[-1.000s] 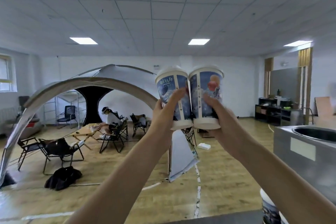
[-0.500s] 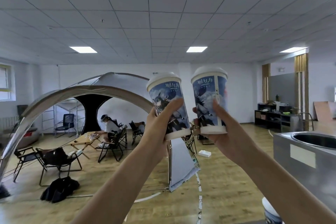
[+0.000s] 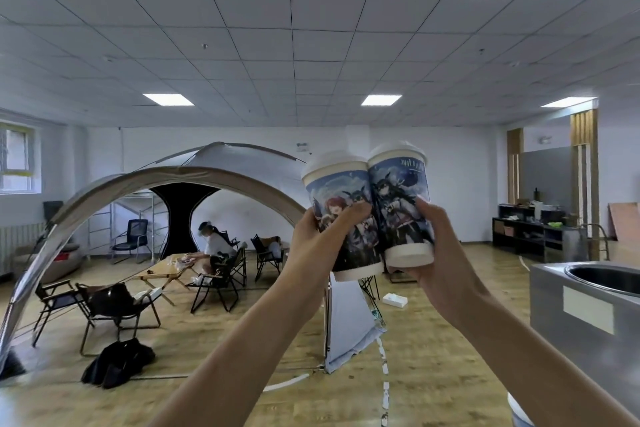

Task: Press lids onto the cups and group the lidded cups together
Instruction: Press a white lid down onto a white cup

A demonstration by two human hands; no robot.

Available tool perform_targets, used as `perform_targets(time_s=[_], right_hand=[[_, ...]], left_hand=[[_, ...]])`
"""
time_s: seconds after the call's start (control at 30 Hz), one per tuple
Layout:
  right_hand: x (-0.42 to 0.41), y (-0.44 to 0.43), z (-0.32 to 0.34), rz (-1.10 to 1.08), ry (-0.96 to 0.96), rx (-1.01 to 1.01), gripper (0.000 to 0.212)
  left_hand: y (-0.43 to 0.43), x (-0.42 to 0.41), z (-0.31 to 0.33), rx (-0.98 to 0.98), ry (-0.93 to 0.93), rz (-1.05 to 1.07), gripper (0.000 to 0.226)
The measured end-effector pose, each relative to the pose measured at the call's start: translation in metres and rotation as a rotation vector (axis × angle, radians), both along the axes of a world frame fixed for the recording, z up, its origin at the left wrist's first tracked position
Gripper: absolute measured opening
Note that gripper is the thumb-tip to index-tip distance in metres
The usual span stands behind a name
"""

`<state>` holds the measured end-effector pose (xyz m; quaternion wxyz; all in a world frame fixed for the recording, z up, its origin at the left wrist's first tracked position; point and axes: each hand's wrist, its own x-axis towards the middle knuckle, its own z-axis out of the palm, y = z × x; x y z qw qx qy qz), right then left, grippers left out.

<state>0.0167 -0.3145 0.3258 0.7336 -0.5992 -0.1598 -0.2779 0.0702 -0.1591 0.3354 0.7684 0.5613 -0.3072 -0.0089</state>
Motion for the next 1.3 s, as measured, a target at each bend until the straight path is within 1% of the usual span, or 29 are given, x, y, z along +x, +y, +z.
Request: perform_targets(time_s=[0.03, 0.07, 0.1, 0.13, 0.17, 0.27, 0.3, 0.33, 0.37, 0.43, 0.47, 0.5, 0.53, 0.6, 0.67, 0.7, 0.73, 0.77, 0.8, 0.9, 0.93, 0.97, 1.03, 1.1, 1.2, 1.23, 1.27, 1.3], right_hand=[[0.002, 0.000, -0.001, -0.042, 0.007, -0.040, 0.082], [0.002, 0.002, -0.002, -0.069, 0.020, -0.077, 0.100], [0.003, 0.002, -0.002, -0.082, 0.023, -0.109, 0.105], [0.003, 0.002, -0.002, -0.085, 0.023, -0.131, 0.100], [0.003, 0.001, -0.001, -0.074, 0.026, -0.135, 0.089], [0.001, -0.002, 0.000, -0.015, 0.047, -0.056, 0.056], [0.002, -0.004, -0.001, -0.017, 0.052, -0.049, 0.052], [0.002, -0.004, -0.001, -0.029, 0.053, -0.052, 0.053], [0.002, -0.004, -0.001, -0.056, 0.051, -0.061, 0.063], [0.003, -0.003, 0.000, -0.127, 0.050, -0.076, 0.100], [0.003, -0.001, 0.000, -0.153, 0.042, -0.081, 0.114], [0.003, 0.000, 0.000, -0.167, 0.034, -0.081, 0.120], [0.003, 0.001, 0.001, -0.171, 0.031, -0.083, 0.121], [0.002, 0.004, 0.001, -0.146, 0.032, -0.088, 0.109], [0.001, 0.008, 0.001, -0.076, 0.030, -0.068, 0.082], [0.001, 0.010, 0.001, -0.057, 0.028, -0.060, 0.069], [0.001, 0.011, 0.001, -0.056, 0.026, -0.057, 0.062], [0.002, 0.012, 0.001, -0.071, 0.024, -0.055, 0.061], [0.002, 0.013, 0.000, -0.095, 0.021, -0.063, 0.067], [0.003, 0.013, 0.000, -0.202, 0.027, -0.150, 0.104], [0.003, 0.012, 0.000, -0.216, 0.028, -0.169, 0.111], [0.002, 0.012, 0.001, -0.225, 0.032, -0.171, 0.112], [0.001, 0.013, 0.002, -0.219, 0.028, -0.137, 0.101], [-0.001, 0.015, 0.002, -0.176, 0.011, -0.113, 0.089], [-0.005, 0.020, 0.004, -0.113, -0.009, -0.108, 0.062], [-0.005, 0.021, 0.005, -0.110, -0.002, -0.086, 0.061], [-0.004, 0.022, 0.006, -0.116, 0.007, -0.062, 0.068], [-0.003, 0.022, 0.006, -0.126, 0.017, -0.049, 0.079]], left_hand=[[0.000, -0.001, 0.000, -0.009, -0.008, 0.000, 0.061], [0.000, -0.002, 0.000, -0.026, -0.010, 0.006, 0.066], [0.000, -0.002, 0.001, -0.044, -0.011, 0.020, 0.071], [0.000, -0.001, 0.001, -0.055, -0.013, 0.041, 0.075], [-0.001, 0.000, 0.001, -0.058, -0.014, 0.059, 0.077], [-0.001, 0.001, 0.002, -0.060, 0.045, 0.051, 0.083], [0.000, 0.001, 0.002, -0.065, 0.064, 0.034, 0.085], [0.000, 0.001, 0.002, -0.065, 0.070, 0.019, 0.085], [0.001, 0.000, 0.001, -0.062, 0.068, 0.011, 0.086], [0.004, 0.000, 0.001, -0.048, 0.049, 0.007, 0.084], [0.005, -0.001, 0.002, -0.038, 0.031, 0.015, 0.080], [0.006, -0.001, 0.002, -0.031, 0.013, 0.025, 0.076], [0.008, -0.002, 0.003, -0.030, -0.003, 0.036, 0.073], [0.010, -0.005, 0.004, -0.063, -0.014, 0.027, 0.072], [0.010, -0.004, 0.003, -0.095, -0.034, 0.023, 0.073], [0.010, -0.004, 0.003, -0.098, -0.044, 0.043, 0.077], [0.009, -0.004, 0.004, -0.099, -0.041, 0.073, 0.083], [0.009, -0.003, 0.004, -0.104, -0.022, 0.094, 0.089], [0.009, -0.002, 0.004, -0.116, 0.008, 0.092, 0.089], [0.012, -0.002, 0.005, -0.117, 0.049, 0.035, 0.066], [0.012, -0.002, 0.004, -0.108, 0.043, 0.033, 0.060], [0.013, -0.003, 0.004, -0.096, 0.026, 0.042, 0.059], [0.013, -0.004, 0.004, -0.072, -0.031, 0.058, 0.069], [0.014, -0.008, 0.004, -0.088, -0.075, 0.058, 0.078], [0.014, -0.014, 0.007, -0.136, -0.095, 0.114, 0.081], [0.012, -0.014, 0.007, -0.132, -0.098, 0.131, 0.083], [0.011, -0.012, 0.007, -0.125, -0.088, 0.141, 0.084], [0.011, -0.013, 0.007, -0.121, -0.072, 0.143, 0.085]])
